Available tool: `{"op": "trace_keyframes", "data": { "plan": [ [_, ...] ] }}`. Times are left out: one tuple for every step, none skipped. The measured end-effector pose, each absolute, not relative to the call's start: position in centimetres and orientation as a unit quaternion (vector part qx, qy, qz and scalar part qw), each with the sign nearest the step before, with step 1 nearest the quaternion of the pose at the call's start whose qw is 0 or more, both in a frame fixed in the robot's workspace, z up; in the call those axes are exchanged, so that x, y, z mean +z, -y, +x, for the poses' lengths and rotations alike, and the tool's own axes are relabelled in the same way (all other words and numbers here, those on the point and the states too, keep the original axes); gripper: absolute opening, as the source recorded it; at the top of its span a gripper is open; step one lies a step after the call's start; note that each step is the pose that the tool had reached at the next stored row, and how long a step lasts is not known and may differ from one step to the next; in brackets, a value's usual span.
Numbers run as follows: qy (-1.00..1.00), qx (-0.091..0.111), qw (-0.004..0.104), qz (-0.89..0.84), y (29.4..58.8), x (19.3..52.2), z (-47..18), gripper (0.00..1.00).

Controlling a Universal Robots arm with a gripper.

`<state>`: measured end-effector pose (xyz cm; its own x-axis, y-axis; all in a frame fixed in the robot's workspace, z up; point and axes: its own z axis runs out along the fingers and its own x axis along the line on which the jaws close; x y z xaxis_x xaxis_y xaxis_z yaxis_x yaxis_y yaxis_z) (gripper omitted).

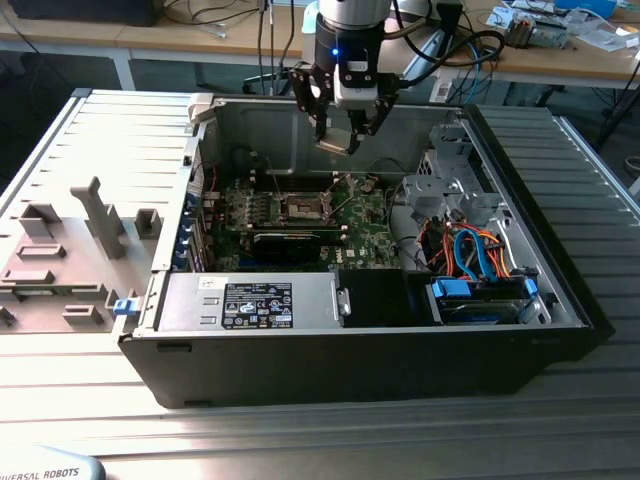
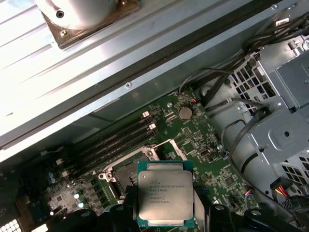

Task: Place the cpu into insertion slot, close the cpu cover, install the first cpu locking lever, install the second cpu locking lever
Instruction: 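Place the cpu into insertion slot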

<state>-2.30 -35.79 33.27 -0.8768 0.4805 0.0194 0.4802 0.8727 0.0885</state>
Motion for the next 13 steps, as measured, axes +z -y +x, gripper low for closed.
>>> {"op": "trace_keyframes", "data": {
  "plan": [
    [-0.967,0.045,0.002,0.249,35.79,33.27,-2.30,0.54],
    [-0.967,0.045,0.002,0.250,35.79,33.27,-2.30,0.54],
    [-0.967,0.045,0.002,0.251,35.79,33.27,-2.30,0.54],
    [-0.966,0.045,0.002,0.253,35.79,33.27,-2.30,0.54],
    [-0.966,0.045,0.002,0.254,35.79,33.27,-2.30,0.54],
    [-0.966,0.045,0.002,0.255,35.79,33.27,-2.30,0.54],
    [-0.966,0.045,0.002,0.256,35.79,33.27,-2.30,0.54],
    [-0.965,0.045,0.002,0.257,35.79,33.27,-2.30,0.54],
    [-0.965,0.045,0.002,0.258,35.79,33.27,-2.30,0.54],
    [-0.965,0.045,0.002,0.258,35.79,33.27,-2.30,0.54],
    [-0.964,0.045,0.002,0.260,35.79,33.27,-2.30,0.54],
    [-0.964,0.045,0.002,0.261,35.79,33.27,-2.30,0.54],
    [-0.964,0.045,0.002,0.262,35.79,33.27,-2.30,0.54]
  ]
}}
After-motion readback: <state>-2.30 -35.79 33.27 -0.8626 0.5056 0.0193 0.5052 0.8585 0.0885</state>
